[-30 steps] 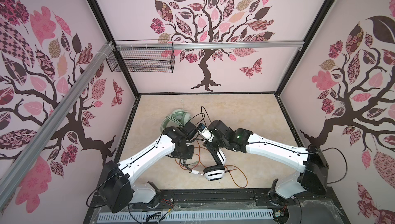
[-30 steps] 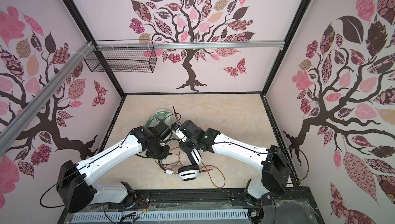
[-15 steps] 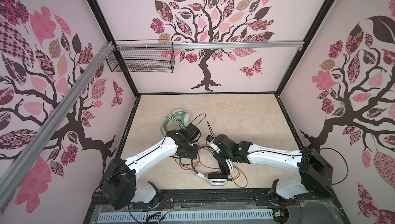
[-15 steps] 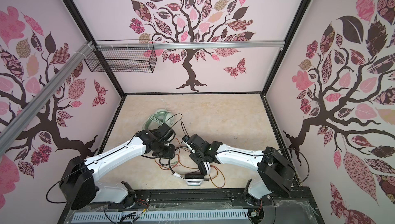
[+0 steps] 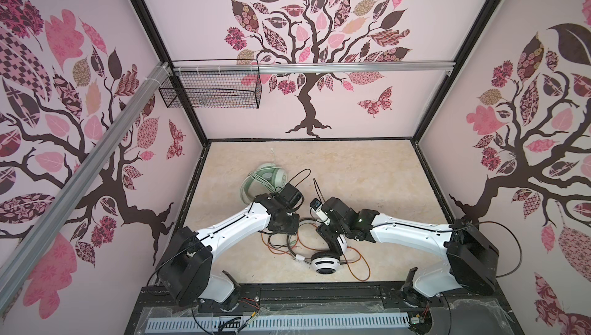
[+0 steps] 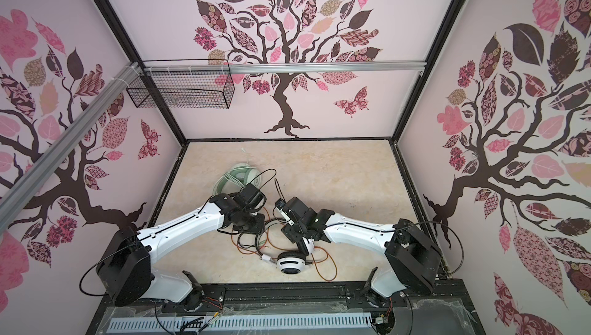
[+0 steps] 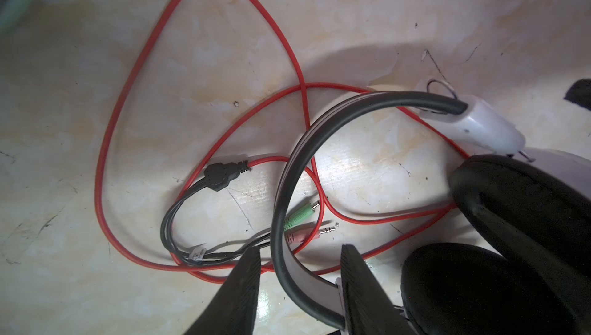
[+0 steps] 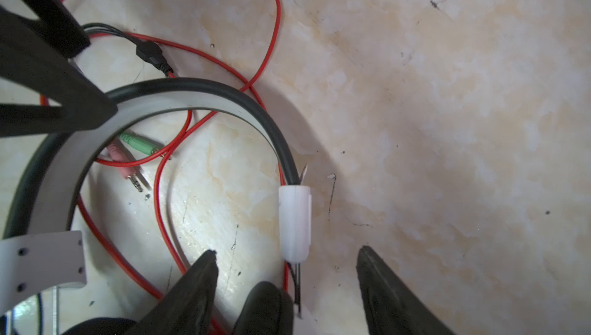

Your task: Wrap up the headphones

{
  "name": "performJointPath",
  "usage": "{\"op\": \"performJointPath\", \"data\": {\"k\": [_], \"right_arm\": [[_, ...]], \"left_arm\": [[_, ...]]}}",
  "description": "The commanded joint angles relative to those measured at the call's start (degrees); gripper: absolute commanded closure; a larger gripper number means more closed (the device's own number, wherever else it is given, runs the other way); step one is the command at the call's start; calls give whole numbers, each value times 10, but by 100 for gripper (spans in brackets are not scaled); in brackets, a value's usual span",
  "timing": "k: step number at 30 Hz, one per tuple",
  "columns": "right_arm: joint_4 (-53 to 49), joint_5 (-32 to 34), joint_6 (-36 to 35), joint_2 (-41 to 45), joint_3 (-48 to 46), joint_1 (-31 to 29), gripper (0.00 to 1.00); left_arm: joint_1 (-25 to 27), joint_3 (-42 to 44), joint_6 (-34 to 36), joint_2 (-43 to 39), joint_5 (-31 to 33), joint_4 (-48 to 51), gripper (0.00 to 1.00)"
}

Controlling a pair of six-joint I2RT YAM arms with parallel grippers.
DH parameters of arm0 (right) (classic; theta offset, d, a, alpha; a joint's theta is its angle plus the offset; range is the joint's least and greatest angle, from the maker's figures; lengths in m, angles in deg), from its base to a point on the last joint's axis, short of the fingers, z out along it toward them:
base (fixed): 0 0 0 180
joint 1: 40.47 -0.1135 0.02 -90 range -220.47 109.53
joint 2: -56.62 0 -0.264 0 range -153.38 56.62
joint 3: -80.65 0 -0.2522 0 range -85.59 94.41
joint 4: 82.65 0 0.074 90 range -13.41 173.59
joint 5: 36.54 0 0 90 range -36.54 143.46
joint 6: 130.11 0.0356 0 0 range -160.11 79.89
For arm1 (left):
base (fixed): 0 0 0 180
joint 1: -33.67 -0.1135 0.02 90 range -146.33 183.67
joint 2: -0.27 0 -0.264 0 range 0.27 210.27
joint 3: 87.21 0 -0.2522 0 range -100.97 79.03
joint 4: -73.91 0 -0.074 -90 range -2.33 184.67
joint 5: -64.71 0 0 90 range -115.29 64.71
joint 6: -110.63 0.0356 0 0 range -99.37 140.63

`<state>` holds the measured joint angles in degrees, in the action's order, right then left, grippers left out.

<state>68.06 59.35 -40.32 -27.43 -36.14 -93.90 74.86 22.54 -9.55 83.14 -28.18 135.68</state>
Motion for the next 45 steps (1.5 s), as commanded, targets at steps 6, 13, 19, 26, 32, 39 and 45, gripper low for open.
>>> {"op": "performJointPath", "data": {"k": [6,13,19,26,32,39,45], "right_arm": [[-45,-20,23,95,6,4,16],[-72,-8,40,182,-8,6,15],[-74,17,43,238,-23,5,13],[-76,29,44,255,-34,6,12],[-74,29,47,262,-44,6,12],[-88,36,47,280,-36,6,12],[-106,43,48,293,-24,5,12]], "left_arm": [[-3,9,-1,39,18,-22,58],[-4,23,-23,86,18,-49,71],[-5,32,-33,110,25,-53,77],[-3,50,-40,122,19,-66,77],[-1,60,-45,128,19,-72,91],[-1,25,-41,90,34,-22,100],[-2,-51,-19,37,59,68,100]]}}
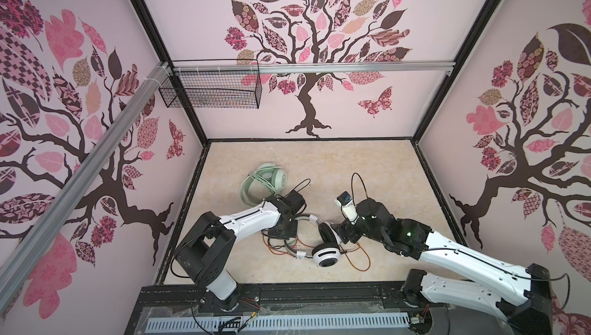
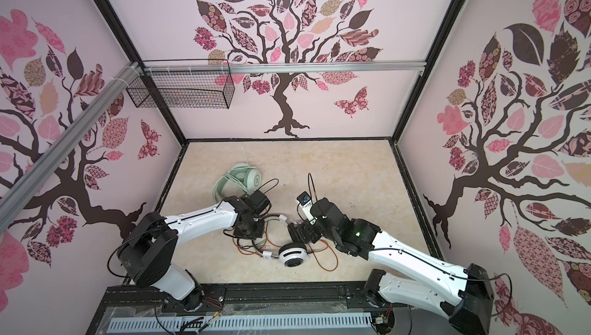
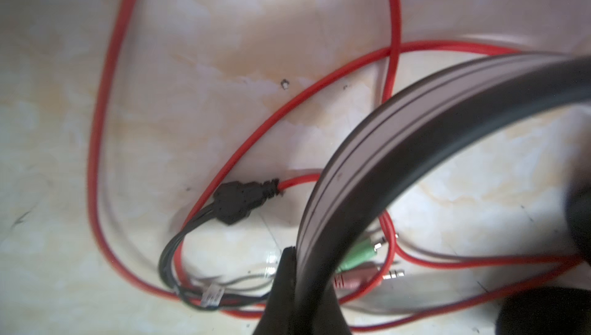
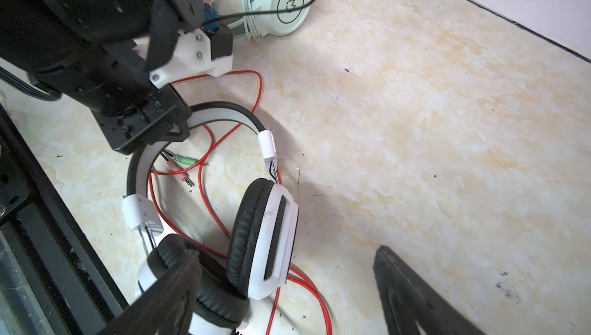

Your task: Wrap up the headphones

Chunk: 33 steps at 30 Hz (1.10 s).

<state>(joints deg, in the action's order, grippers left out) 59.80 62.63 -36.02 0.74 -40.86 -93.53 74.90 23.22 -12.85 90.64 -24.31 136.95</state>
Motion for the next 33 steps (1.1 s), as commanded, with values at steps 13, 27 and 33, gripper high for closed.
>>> {"op": "performJointPath", "data": {"k": [13,27,33], "right_arm": [[-41,-27,34,54,38,2,11],[84,-424,178,137,-63,224,9],[228,-433,279,166,-184,225,9]], "left_arm": [[-27,-160,54,-160,92,197,100],[-82,-172,33,-295,17,235,100],[-96,-181,41,-319,-24,211,100]]}}
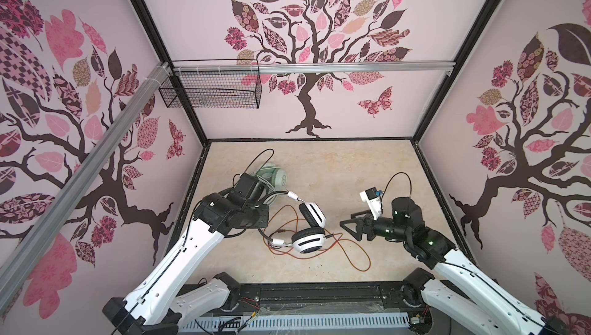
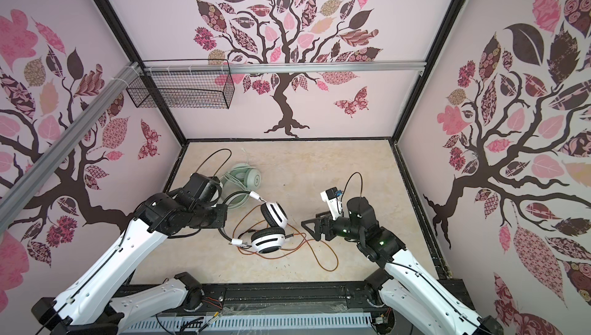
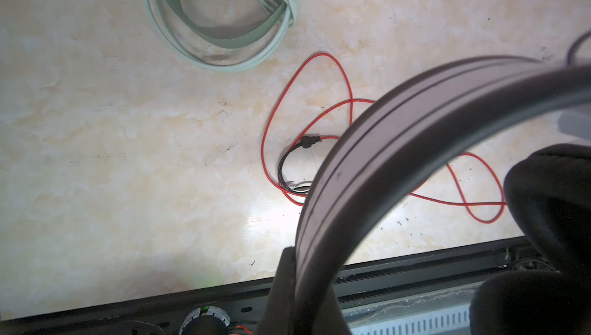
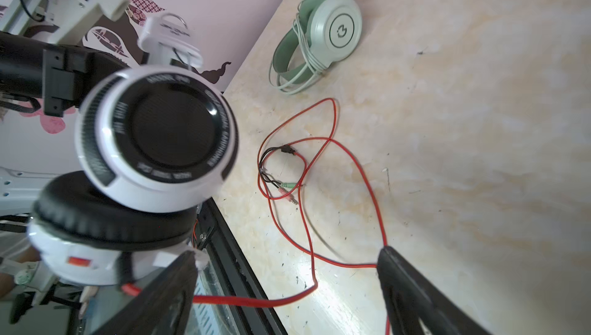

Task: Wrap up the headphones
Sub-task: 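Lift the white headset with the left gripper while the right gripper draws back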

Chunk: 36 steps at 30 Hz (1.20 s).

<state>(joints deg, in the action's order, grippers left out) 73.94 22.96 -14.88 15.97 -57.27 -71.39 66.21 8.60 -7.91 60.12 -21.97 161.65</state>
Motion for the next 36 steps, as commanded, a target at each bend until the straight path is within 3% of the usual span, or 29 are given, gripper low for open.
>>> {"op": "performJointPath", "data": {"k": [1,10,15,23,27,32,36], "right_arm": [[91,-33,73,12,-28,3,10],[159,-4,95,75,-109,3,10],[272,-21,111,90,-171,3,11],[369,3,91,82,-215,2,7],[355,15,72,51,-208,-1,6],[350,47,85,30,-209,-8,7],[332,104,148,33,-224,-8,8]], "left_arm": [[-15,-36,-6,-13,-53,-34,100],[-52,-63,8,0,-60,-28,100],[-53,-146,-36,11,-8,-17,100],[-53,-230,-86,68,-16,19,100],[-53,-206,-125,58,-9,10,100],[-53,-96,-131,1,-13,-84,100],[-53,-62,-149,-5,27,-87,100]]}}
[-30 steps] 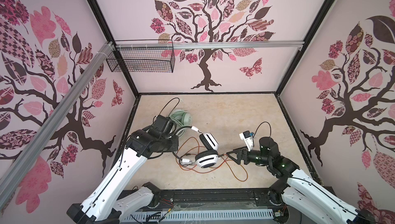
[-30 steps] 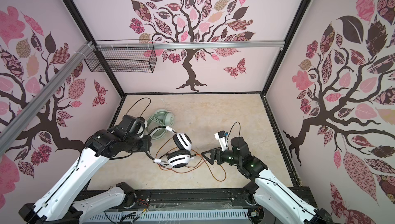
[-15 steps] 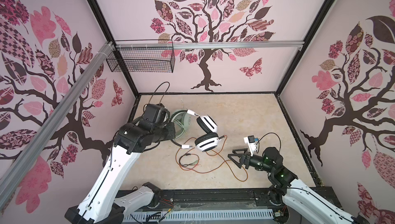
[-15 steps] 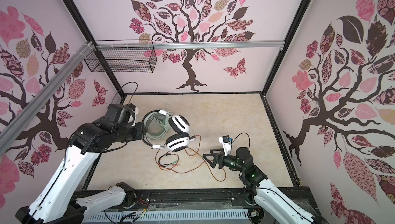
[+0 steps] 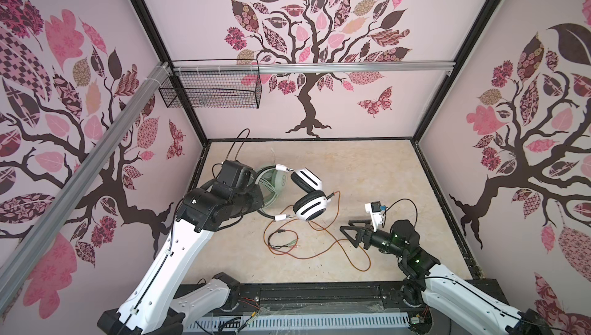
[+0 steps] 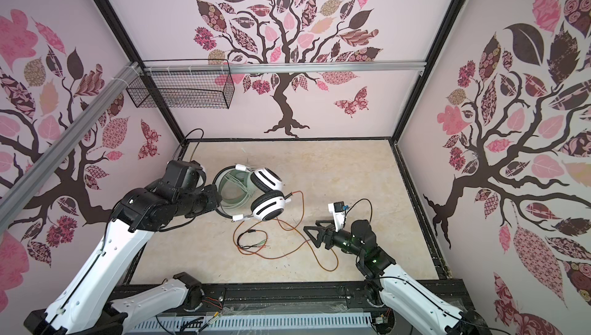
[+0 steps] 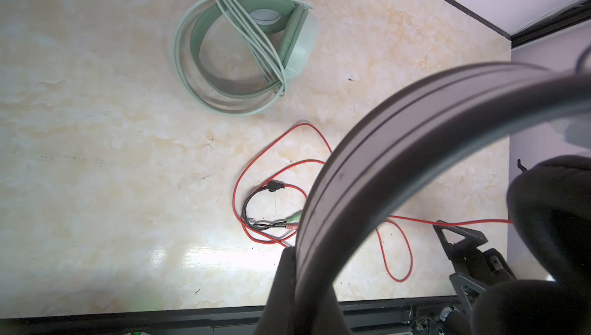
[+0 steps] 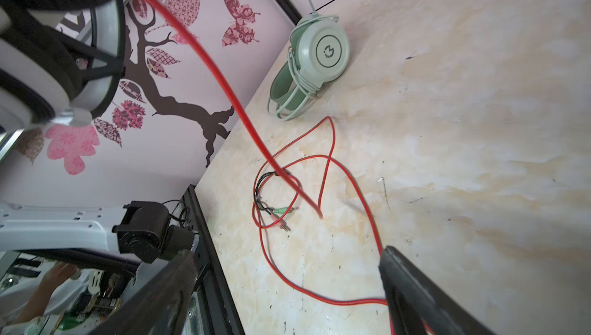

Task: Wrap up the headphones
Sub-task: 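Lift the white headset with the left gripper while the right gripper draws back, then carry the headset toward the mint headset while the right gripper reaches for cable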

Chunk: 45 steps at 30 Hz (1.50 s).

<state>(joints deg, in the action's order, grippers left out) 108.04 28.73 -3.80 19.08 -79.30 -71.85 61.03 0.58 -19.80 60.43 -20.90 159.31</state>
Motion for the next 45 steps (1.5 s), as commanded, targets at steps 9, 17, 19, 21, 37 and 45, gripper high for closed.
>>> {"op": "performJointPath", "data": {"k": [9,17,19,21,37,45], "right_arm": [[114,-5,81,-59,-55,-17,8],[175,12,74,-184,-17,-63,11],[190,40,73,-197,-14,-87,11],[211,63,71,-205,-16,-102,13],[320,163,93,-312,28,-103,53],[367,171,74,-415,93,-105,50]], "left_arm": [[-2,59,-61,-12,31,-83,100],[-1,68,-89,-32,56,-90,100],[-1,52,-101,-26,49,-81,100],[-2,23,-113,-19,38,-67,100],[-2,-89,-192,-13,10,-36,100],[-1,-103,-197,-5,0,-43,100]]}}
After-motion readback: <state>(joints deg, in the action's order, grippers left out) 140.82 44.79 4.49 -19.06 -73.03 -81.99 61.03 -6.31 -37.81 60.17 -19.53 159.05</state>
